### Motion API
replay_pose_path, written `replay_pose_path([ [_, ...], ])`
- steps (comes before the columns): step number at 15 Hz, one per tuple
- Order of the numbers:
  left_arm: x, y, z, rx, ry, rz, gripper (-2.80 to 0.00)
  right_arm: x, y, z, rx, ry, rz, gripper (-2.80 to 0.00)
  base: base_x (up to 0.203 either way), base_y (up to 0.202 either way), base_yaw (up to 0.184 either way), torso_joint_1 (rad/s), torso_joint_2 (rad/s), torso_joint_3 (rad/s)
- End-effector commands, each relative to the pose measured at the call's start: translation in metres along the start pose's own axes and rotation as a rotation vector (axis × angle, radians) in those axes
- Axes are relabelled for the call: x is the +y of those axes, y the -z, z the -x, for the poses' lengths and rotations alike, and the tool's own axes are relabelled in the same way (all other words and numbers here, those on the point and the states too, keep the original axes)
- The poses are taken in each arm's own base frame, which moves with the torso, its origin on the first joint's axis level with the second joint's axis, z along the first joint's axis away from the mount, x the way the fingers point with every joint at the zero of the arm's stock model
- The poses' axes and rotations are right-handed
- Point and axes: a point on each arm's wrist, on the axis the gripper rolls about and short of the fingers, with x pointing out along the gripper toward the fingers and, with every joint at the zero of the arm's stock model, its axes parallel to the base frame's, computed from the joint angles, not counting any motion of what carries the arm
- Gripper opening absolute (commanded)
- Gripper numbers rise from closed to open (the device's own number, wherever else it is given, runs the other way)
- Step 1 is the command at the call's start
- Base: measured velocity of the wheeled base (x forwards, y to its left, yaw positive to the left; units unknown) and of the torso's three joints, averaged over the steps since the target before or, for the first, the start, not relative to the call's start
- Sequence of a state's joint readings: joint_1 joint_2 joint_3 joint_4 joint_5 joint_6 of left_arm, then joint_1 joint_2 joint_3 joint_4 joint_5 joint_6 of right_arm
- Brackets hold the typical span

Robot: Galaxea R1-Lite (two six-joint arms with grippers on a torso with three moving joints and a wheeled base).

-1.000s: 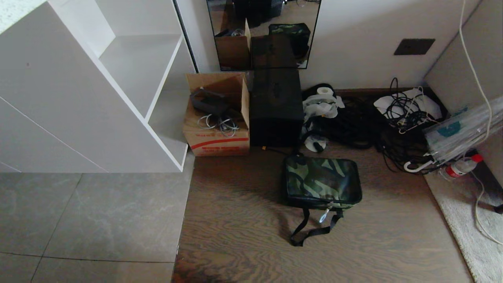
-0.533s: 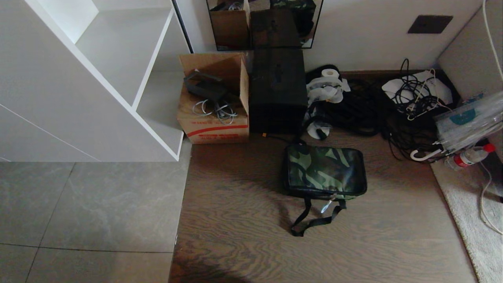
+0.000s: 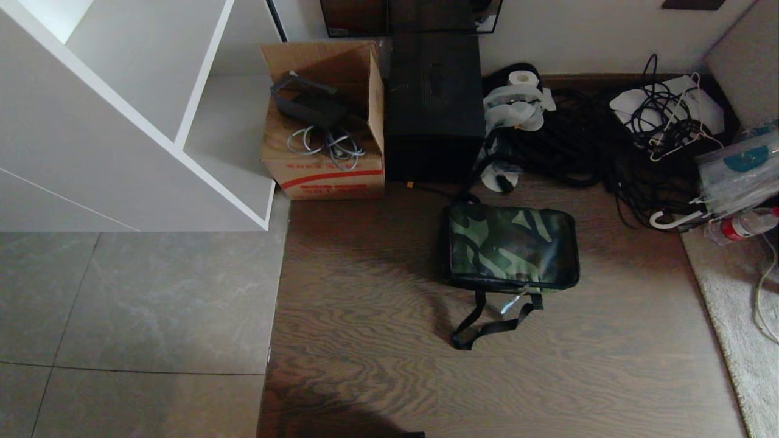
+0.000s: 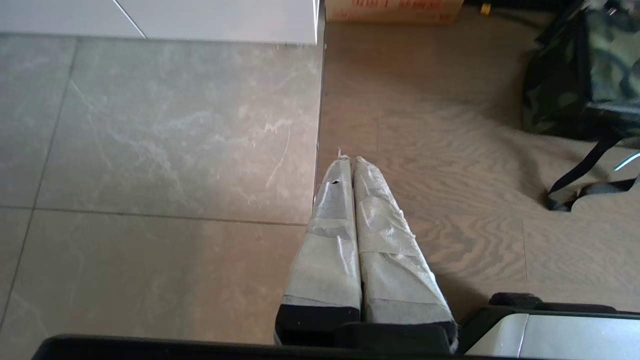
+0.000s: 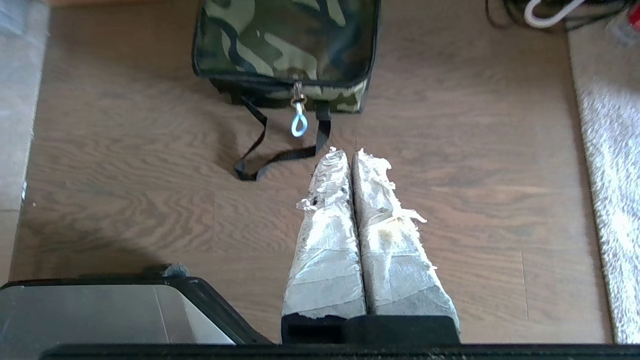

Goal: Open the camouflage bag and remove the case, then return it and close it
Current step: Open the top of the storage box

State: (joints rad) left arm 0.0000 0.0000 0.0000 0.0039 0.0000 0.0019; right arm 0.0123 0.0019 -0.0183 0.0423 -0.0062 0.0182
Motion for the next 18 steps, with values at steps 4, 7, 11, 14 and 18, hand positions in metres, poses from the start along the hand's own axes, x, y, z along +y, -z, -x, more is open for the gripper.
replay_pose_path([
  [4, 0.0, 0.0, -0.0001, 0.002, 0.0, 0.0, -2.8, 0.0, 0.0, 0.0, 0.0, 0.0, 0.0, -2.8, 0.0, 0.0, 0.0, 0.003, 0.0, -0.202],
  [7, 0.0, 0.0, -0.0001, 0.002, 0.0, 0.0, -2.8, 0.0, 0.0, 0.0, 0.0, 0.0, 0.0, -2.8, 0.0, 0.0, 0.0, 0.003, 0.0, -0.199],
  [11, 0.0, -0.0001, -0.0001, 0.001, 0.0, -0.003, -2.8, 0.0, 0.0, 0.0, 0.0, 0.0, 0.0, -2.8, 0.0, 0.0, 0.0, 0.003, 0.0, -0.179],
  [14, 0.0, -0.0001, -0.0001, 0.001, 0.0, -0.003, -2.8, 0.0, 0.0, 0.0, 0.0, 0.0, 0.0, -2.8, 0.0, 0.0, 0.0, 0.002, 0.0, -0.034],
  [18, 0.0, -0.0001, -0.0001, 0.001, 0.0, -0.003, -2.8, 0.0, 0.0, 0.0, 0.0, 0.0, 0.0, -2.8, 0.0, 0.0, 0.0, 0.0, 0.0, 0.0],
])
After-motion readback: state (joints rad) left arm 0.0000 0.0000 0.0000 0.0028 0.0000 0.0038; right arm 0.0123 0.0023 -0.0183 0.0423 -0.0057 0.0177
